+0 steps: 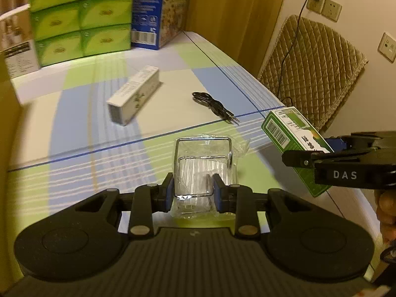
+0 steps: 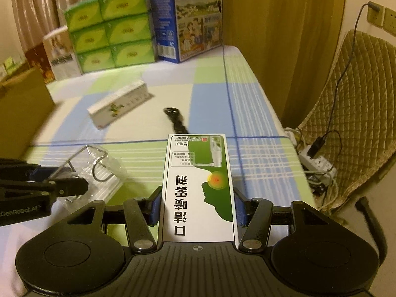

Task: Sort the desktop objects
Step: 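Lift the clear packet and medicine box and carry both to the cardboard box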

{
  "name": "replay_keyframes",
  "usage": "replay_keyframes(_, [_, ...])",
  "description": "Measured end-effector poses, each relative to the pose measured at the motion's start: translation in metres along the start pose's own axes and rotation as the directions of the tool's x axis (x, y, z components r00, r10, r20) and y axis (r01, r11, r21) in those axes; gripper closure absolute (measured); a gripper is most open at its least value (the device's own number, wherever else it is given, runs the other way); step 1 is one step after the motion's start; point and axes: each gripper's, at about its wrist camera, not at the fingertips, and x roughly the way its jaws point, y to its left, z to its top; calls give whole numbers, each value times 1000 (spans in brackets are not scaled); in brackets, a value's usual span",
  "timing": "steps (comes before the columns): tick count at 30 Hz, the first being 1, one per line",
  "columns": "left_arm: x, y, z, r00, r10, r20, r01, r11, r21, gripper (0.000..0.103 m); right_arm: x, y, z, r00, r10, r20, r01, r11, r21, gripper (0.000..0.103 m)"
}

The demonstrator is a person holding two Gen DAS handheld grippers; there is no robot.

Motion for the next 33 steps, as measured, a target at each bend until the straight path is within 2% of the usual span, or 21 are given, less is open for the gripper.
replay_keyframes(9, [-57,4,-18,998,30,48,-29,999,-26,77,-41,46,-22,994,96,57,-95,995,-6,50])
replay_keyframes(20, [-108,21,-37,993,74,94,-68,995,-68,77,-56,81,-31,990,122,65,-121,992,-32,50])
replay_keyframes(33, [-157,49,-60,985,130,110,-120,988,-96,77,-87,121,-31,982,154,110,-144,985,-90,50])
